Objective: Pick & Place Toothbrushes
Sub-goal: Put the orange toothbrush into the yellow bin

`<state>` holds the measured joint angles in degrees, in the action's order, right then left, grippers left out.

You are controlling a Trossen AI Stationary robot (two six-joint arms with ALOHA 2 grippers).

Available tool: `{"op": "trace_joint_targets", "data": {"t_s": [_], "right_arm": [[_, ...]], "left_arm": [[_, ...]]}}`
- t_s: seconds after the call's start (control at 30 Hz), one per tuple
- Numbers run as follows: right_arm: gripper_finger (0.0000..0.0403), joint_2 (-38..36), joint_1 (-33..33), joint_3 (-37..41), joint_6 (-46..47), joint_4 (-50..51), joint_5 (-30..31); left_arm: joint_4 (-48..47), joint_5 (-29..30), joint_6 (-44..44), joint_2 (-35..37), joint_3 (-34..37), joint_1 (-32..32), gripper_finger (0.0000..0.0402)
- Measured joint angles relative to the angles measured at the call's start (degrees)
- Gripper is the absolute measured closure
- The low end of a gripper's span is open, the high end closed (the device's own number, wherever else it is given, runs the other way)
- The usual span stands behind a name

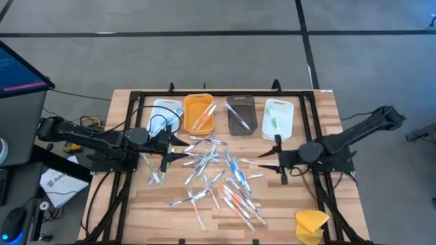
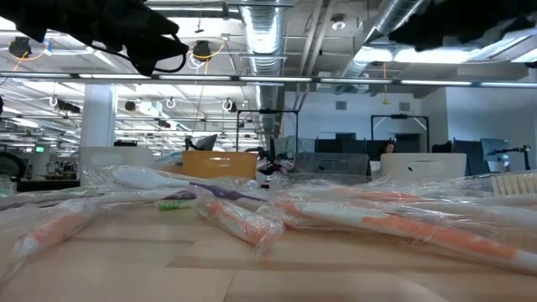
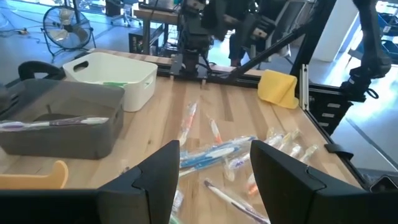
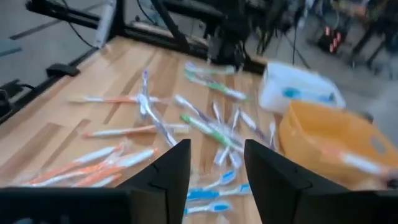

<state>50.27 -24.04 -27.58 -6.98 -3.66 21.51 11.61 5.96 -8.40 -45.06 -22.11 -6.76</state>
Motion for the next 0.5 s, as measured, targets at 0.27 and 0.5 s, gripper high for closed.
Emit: {"op": "trace_joint_targets", "data": {"t_s": [0.27, 0.5], "right_arm": [[0.0279, 8.01, 2.79, -3.17, 13.18, 7.09, -0.63], [0.0266, 12.44, 3.51, -3.32, 23.37, 10.8, -0.63]], "left_arm": [[-0.11, -0.31, 1.94, 0.0, 0.01, -0.02, 0.0211], [-0.11, -0.29, 3.42, 0.0, 0.02, -0.02, 0.0211]]}}
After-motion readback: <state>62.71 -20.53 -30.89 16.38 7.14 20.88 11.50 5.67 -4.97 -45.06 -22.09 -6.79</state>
